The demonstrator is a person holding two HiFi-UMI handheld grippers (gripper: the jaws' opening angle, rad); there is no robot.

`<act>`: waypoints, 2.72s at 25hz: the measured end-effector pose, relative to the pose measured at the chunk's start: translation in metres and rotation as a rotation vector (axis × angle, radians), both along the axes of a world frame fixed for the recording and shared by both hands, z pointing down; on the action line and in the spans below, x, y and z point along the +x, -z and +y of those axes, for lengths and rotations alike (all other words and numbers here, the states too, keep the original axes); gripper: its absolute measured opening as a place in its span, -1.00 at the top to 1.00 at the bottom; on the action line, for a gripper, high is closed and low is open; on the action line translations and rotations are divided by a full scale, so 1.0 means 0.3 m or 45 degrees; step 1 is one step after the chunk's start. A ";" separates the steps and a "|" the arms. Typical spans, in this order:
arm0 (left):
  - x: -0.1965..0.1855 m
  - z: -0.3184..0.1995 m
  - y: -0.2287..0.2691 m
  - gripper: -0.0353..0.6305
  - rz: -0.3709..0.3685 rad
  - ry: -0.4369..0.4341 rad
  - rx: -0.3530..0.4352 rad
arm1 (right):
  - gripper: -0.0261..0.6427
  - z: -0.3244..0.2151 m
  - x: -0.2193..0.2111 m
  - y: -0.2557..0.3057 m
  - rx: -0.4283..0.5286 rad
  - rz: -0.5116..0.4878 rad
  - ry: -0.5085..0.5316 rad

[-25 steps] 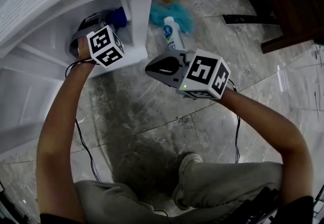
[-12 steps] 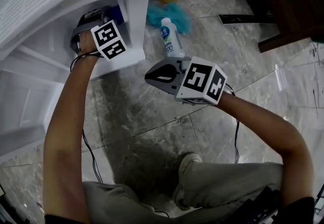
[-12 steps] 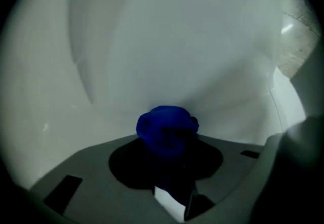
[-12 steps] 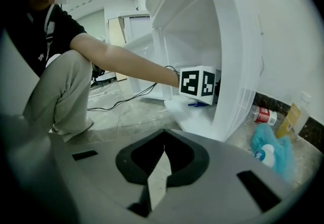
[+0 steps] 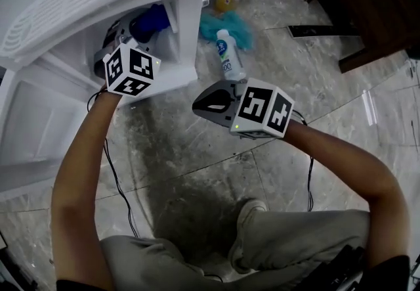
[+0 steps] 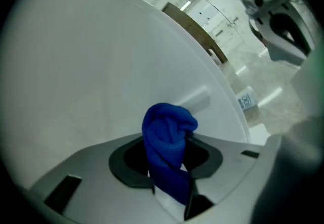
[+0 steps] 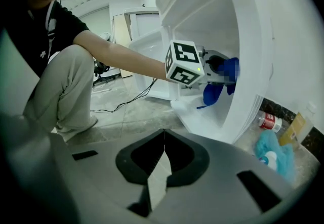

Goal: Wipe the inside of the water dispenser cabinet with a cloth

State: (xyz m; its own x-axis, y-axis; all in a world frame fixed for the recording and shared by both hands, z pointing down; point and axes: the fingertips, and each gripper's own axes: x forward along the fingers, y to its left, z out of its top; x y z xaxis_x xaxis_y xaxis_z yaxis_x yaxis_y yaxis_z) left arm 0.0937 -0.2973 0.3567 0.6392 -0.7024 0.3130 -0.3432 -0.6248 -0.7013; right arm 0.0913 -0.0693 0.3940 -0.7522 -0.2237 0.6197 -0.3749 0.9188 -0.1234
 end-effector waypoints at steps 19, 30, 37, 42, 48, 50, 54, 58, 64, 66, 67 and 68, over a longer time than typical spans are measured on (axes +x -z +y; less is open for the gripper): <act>-0.004 -0.084 0.443 0.46 1.095 0.195 -0.163 | 0.93 0.019 0.042 -0.024 -0.011 0.009 0.010; -0.008 -0.157 0.439 0.47 1.141 0.278 -0.174 | 0.93 0.017 0.065 -0.055 -0.036 0.017 -0.014; -0.008 -0.102 0.436 0.47 1.158 0.243 -0.175 | 0.93 0.017 0.023 -0.070 -0.047 0.026 0.029; -0.009 -0.184 0.437 0.48 1.235 0.342 -0.204 | 0.93 0.011 -0.004 -0.062 -0.051 0.013 0.039; 0.003 -0.138 0.431 0.49 1.103 0.220 -0.319 | 0.93 0.049 -0.005 -0.092 -0.100 0.045 0.066; 0.007 -0.083 0.425 0.49 1.068 0.154 -0.335 | 0.93 0.050 -0.008 -0.103 -0.105 0.070 0.069; 0.005 0.048 0.392 0.49 0.895 -0.021 -0.361 | 0.93 0.030 -0.022 -0.096 -0.083 0.137 0.088; -0.034 0.173 0.312 0.48 0.739 -0.109 -0.448 | 0.93 -0.012 -0.032 -0.091 -0.085 0.159 0.048; -0.168 0.341 0.161 0.48 0.434 -0.181 -0.519 | 0.93 -0.135 -0.082 -0.020 0.034 0.115 -0.014; -0.234 0.369 0.113 0.48 0.360 -0.170 -0.557 | 0.93 -0.170 -0.104 -0.011 0.065 0.118 -0.017; -0.267 0.380 0.092 0.48 0.337 -0.155 -0.583 | 0.93 -0.184 -0.117 -0.005 0.072 0.112 -0.020; -0.299 0.390 0.070 0.48 0.317 -0.136 -0.613 | 0.93 -0.194 -0.132 0.002 0.077 0.106 -0.021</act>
State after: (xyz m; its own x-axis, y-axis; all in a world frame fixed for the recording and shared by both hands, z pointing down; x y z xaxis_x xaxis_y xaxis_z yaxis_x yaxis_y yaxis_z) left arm 0.0040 -0.1805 0.3358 0.7947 -0.4449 0.4129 -0.3797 -0.8951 -0.2336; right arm 0.0515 -0.1275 0.3933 -0.6948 -0.2741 0.6649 -0.3964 0.9174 -0.0361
